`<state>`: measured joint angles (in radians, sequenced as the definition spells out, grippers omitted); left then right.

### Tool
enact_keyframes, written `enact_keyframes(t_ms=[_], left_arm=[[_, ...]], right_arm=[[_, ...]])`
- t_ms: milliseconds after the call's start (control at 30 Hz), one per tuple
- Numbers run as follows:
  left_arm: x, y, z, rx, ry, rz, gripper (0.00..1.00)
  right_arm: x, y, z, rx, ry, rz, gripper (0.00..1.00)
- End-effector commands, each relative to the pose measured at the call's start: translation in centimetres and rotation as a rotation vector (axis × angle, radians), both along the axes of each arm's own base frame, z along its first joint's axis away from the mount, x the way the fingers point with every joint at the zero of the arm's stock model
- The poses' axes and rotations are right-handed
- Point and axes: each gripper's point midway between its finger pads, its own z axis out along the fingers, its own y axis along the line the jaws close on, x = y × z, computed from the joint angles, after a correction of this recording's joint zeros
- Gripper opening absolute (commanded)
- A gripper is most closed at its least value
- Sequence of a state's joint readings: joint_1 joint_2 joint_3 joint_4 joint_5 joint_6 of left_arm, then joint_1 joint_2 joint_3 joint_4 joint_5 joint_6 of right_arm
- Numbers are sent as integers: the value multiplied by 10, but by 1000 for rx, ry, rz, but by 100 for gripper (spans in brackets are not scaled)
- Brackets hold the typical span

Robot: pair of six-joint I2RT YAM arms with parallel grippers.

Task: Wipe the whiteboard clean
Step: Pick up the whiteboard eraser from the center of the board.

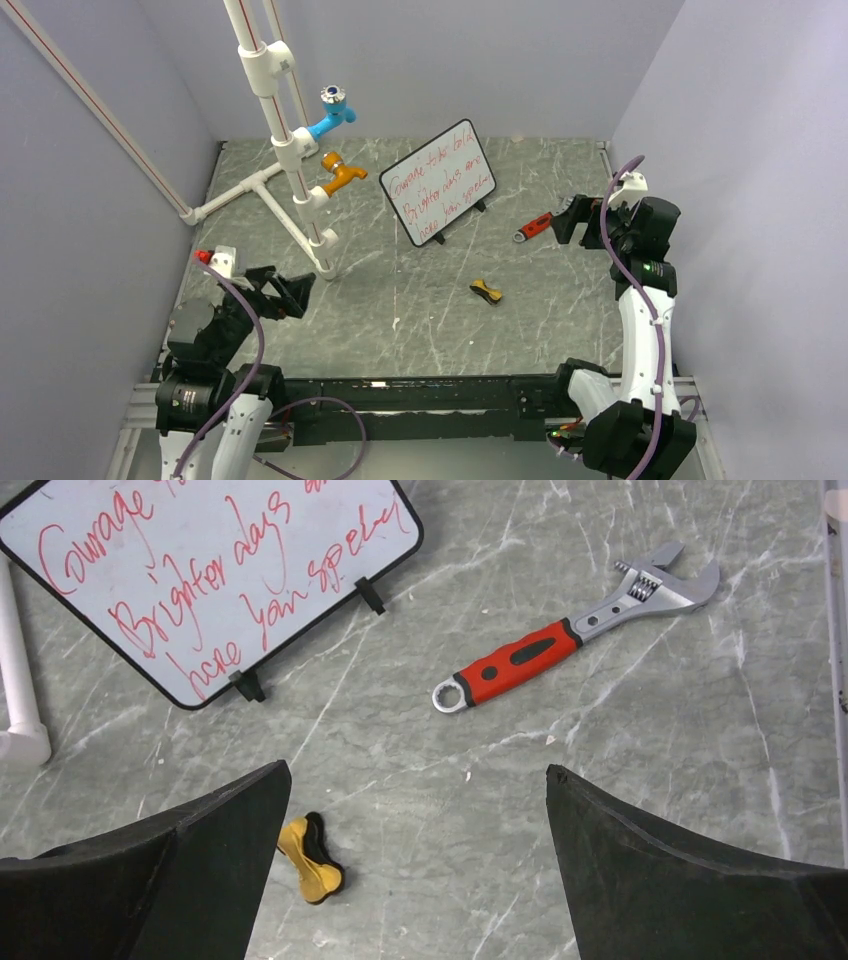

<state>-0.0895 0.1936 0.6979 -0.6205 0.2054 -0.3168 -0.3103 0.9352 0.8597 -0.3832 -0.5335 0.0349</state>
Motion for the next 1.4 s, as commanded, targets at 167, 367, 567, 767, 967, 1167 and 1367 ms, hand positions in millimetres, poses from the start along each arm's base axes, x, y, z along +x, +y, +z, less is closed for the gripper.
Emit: enact_keyframes(t_ms=[167, 367, 567, 767, 967, 1167, 1367], left_arm=[[-29, -69, 0, -89, -12, -445, 99], [-26, -75, -5, -81, 21, -488, 99], [-22, -92, -13, -105, 28, -571, 99], [-22, -119, -34, -44, 69, -615, 99], [-19, -124, -47, -20, 107, -596, 99], [-19, -125, -54, -51, 118, -588, 99], [-18, -130, -56, -61, 128, -602, 99]], right_arm=[[-18, 36, -6, -20, -49, 281, 100], [-49, 72, -26, -88, -113, 630, 100], [-66, 84, -66, -283, -39, 817, 100], [-88, 128, -102, -375, 42, 1058, 100], [-60, 151, -133, -439, 153, 982, 96], [-46, 159, -159, -445, 280, 932, 76], [-44, 160, -178, -409, 394, 908, 61]])
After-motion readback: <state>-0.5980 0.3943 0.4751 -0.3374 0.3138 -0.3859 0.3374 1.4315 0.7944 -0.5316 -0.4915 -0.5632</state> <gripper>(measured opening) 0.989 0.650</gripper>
